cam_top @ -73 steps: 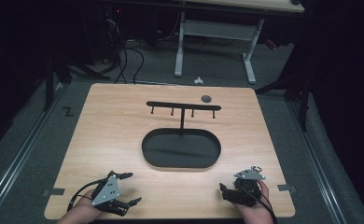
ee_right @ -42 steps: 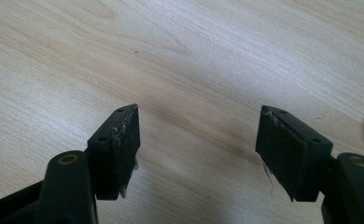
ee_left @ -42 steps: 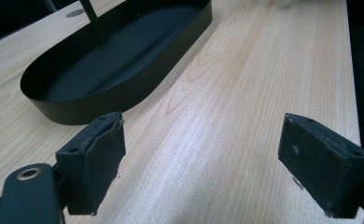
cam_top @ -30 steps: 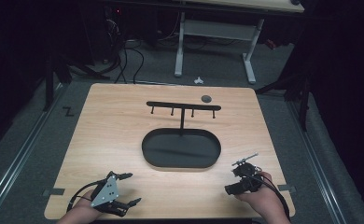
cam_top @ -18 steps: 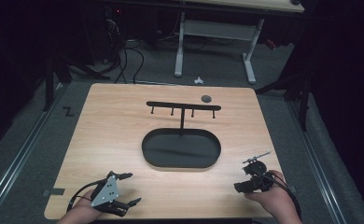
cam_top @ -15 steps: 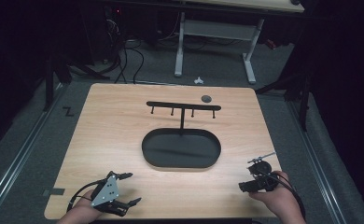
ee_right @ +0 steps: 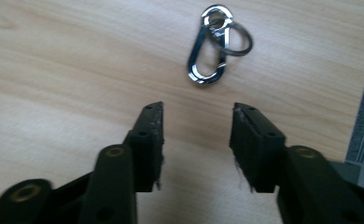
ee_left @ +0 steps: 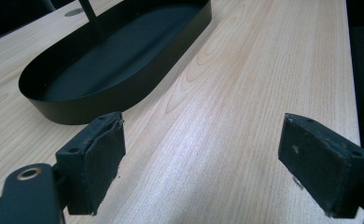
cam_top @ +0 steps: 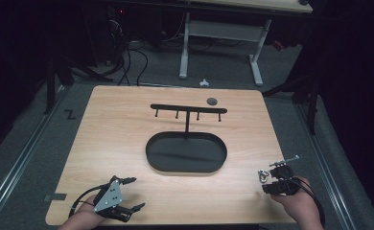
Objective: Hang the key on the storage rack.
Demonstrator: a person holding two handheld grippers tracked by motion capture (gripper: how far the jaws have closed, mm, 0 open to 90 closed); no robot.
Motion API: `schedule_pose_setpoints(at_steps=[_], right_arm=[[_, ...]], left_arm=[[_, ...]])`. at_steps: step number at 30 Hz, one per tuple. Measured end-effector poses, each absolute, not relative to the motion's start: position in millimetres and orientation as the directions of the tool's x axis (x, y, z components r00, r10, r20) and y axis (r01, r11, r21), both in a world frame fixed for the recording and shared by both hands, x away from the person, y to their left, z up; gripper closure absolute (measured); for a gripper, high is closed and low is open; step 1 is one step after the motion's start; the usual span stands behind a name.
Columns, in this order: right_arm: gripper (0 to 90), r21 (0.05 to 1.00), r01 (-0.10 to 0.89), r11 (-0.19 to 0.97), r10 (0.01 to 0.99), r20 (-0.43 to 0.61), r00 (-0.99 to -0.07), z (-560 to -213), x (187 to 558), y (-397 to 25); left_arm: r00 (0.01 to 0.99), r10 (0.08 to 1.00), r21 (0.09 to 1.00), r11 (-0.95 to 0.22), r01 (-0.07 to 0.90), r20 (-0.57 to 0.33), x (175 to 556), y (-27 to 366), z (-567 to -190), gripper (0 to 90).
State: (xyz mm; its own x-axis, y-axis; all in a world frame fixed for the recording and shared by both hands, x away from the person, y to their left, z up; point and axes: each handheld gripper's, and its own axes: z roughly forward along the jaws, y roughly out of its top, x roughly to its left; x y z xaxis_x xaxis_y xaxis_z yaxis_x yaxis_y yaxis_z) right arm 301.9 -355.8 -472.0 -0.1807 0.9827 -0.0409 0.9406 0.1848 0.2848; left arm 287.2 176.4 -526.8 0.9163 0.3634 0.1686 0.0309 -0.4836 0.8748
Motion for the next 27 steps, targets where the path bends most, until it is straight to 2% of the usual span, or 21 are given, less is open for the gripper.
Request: schedule_pose_setpoints(at_steps=[2,4,9,12,17,27], right_arm=[[62.4,0.300,0.939,0.168,0.986,-0.050,-0.160,-472.9,305.2,-359.0],[63.6,0.311,0.938,0.154,0.988,-0.050,-0.145,-473.0,309.0,-361.3],[54.4,0.299,0.944,0.136,0.991,-0.051,-0.127,-476.0,319.2,-361.2],[53.9,0.275,0.952,0.135,0.991,-0.059,-0.123,-480.2,323.5,-359.8],[61.8,0.282,0.948,0.146,0.989,-0.058,-0.135,-481.5,330.7,-355.4],[69.8,0.308,0.934,0.178,0.984,-0.083,-0.160,-476.0,341.1,-349.1]], left_arm=[[0.916,0.364,0.874,-0.484,0.030,0.169,287.1,176.4,-526.8,15.3],[0.916,0.363,0.874,-0.484,0.030,0.170,287.1,176.4,-526.8,15.3],[0.917,0.363,0.875,-0.483,0.032,0.167,287.4,176.6,-526.8,15.3],[0.917,0.363,0.875,-0.483,0.031,0.167,287.4,176.6,-526.8,15.3],[0.917,0.362,0.876,-0.481,0.032,0.165,287.4,176.9,-526.8,15.3],[0.917,0.362,0.875,-0.482,0.032,0.166,287.4,176.9,-526.8,15.3]])
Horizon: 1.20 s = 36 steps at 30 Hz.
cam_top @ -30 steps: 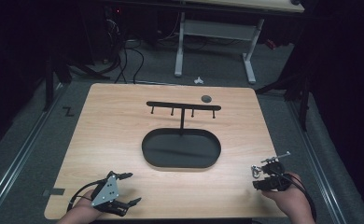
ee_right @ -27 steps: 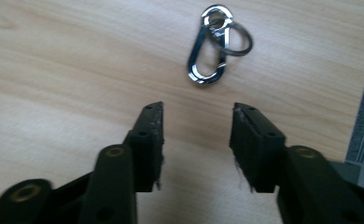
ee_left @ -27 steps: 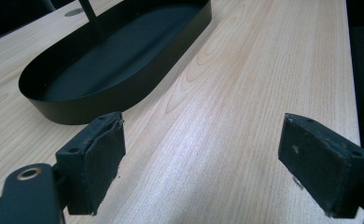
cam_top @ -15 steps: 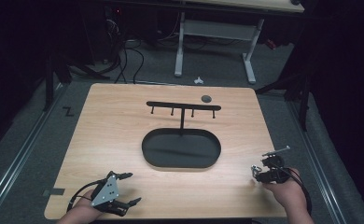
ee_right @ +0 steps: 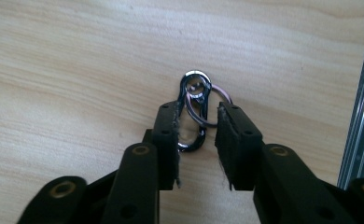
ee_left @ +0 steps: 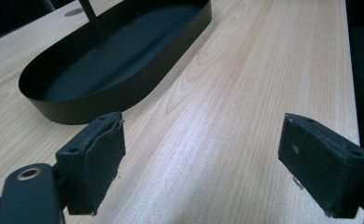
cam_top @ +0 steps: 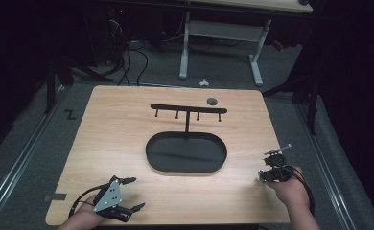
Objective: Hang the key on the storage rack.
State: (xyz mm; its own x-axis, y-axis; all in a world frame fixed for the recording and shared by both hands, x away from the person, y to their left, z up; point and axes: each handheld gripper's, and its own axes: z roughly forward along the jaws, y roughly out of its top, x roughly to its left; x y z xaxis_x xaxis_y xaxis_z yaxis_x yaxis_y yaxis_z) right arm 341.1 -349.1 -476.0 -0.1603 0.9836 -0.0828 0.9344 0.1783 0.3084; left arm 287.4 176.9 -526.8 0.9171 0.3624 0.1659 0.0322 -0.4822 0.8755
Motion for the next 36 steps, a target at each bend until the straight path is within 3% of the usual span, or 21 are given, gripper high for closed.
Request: schedule_pose_setpoints(at_steps=[11,18,36], right_arm=[[68.0,0.312,0.933,0.180,0.983,-0.095,-0.158,-468.5,346.1,-348.6],[79.2,0.256,0.954,0.155,0.987,-0.081,-0.138,-471.4,331.7,-364.7],[72.6,0.282,0.946,0.163,0.985,-0.096,-0.142,-475.9,353.9,-352.5]], left_arm=[[0.917,0.364,0.876,-0.482,0.035,0.164,287.7,177.1,-526.7,15.3],[0.918,0.361,0.874,-0.484,0.032,0.167,287.7,176.5,-526.8,15.3],[0.917,0.365,0.875,-0.482,0.035,0.164,287.8,176.7,-526.9,15.3]])
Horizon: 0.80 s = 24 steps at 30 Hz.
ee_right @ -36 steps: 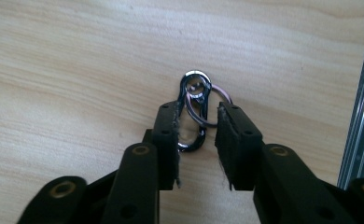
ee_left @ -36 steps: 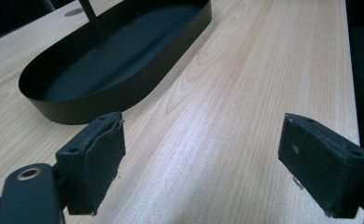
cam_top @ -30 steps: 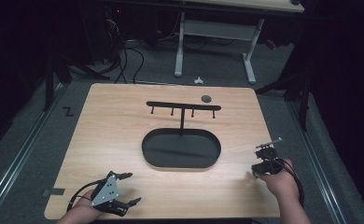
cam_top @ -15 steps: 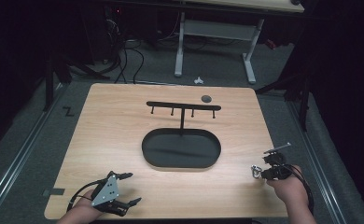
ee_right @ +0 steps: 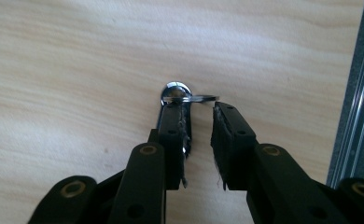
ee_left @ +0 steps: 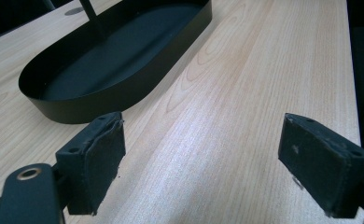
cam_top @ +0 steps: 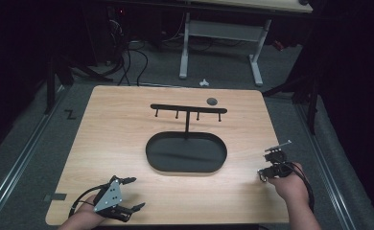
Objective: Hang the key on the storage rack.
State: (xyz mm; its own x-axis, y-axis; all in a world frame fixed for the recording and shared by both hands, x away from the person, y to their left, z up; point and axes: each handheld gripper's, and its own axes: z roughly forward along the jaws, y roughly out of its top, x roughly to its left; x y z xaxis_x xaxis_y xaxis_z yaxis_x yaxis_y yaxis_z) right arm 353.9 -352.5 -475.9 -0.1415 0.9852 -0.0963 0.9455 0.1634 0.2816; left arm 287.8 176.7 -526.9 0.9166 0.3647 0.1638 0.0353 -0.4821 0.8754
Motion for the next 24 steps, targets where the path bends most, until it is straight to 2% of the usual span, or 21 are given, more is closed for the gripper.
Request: schedule_pose_setpoints(at_steps=[4,8,11,19,24], right_arm=[[66.9,0.282,0.945,0.163,0.986,-0.088,-0.144,-477.3,358.6,-345.9],[53.0,0.245,0.957,0.156,0.987,-0.066,-0.144,-478.8,359.1,-345.5],[49.0,0.206,0.965,0.160,0.987,-0.051,-0.153,-481.6,359.1,-348.1],[47.2,0.155,0.974,0.163,0.987,-0.029,-0.160,-488.5,363.8,-348.4],[51.9,0.110,0.976,0.187,0.982,-0.012,-0.187,-487.9,371.0,-349.9]], left_arm=[[0.917,0.364,0.875,-0.482,0.035,0.164,287.7,176.9,-526.7,15.2],[0.918,0.361,0.875,-0.483,0.033,0.165,287.5,177.1,-526.7,15.3],[0.918,0.361,0.875,-0.483,0.033,0.165,287.7,177.0,-526.7,15.3],[0.917,0.365,0.874,-0.484,0.036,0.164,287.9,176.7,-526.8,15.3],[0.917,0.363,0.875,-0.483,0.035,0.164,287.5,176.8,-526.8,15.3]])
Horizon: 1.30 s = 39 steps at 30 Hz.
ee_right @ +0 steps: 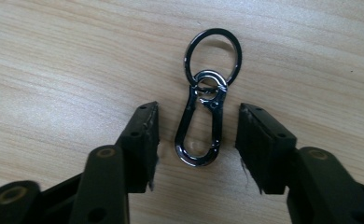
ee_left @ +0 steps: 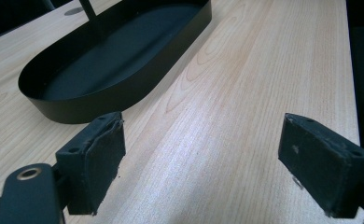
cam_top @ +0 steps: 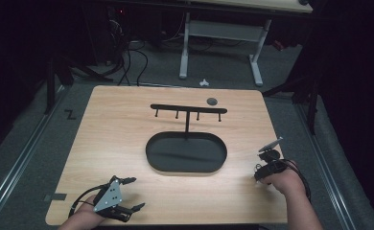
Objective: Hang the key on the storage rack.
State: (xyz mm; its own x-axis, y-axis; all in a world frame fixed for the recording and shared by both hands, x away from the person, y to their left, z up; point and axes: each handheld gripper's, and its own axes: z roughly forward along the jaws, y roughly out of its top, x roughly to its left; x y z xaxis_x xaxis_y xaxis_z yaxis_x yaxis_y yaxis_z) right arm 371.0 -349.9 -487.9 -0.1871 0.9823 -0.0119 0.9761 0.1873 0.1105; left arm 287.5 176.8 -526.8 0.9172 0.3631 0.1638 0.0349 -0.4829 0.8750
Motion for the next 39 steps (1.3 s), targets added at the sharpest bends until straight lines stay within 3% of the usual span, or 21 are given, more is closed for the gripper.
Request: schedule_pose_setpoints(at_steps=[7,16,23,32,39], right_arm=[[66.9,0.063,0.976,0.210,0.978,-0.014,-0.209,-486.3,376.8,-347.7],[68.1,0.095,0.978,0.184,0.983,-0.019,-0.183,-486.4,372.1,-347.2],[68.5,0.095,0.970,0.223,0.975,-0.042,-0.220,-485.4,368.5,-345.2],[68.5,0.184,0.954,0.236,0.970,0.016,-0.243,-456.0,358.8,-336.6],[68.6,0.186,0.948,0.258,0.964,0.015,-0.265,-443.1,355.5,-325.6]], left_arm=[[0.919,0.360,0.878,-0.478,0.034,0.161,287.4,177.0,-527.0,15.3],[0.918,0.364,0.877,-0.479,0.036,0.161,287.6,176.8,-527.0,15.3],[0.912,0.374,0.877,-0.479,0.036,0.167,286.7,177.1,-526.8,15.3],[0.913,0.374,0.876,-0.481,0.039,0.164,287.4,176.9,-526.8,15.3],[0.913,0.371,0.876,-0.482,0.032,0.171,286.3,176.8,-526.9,15.3]])
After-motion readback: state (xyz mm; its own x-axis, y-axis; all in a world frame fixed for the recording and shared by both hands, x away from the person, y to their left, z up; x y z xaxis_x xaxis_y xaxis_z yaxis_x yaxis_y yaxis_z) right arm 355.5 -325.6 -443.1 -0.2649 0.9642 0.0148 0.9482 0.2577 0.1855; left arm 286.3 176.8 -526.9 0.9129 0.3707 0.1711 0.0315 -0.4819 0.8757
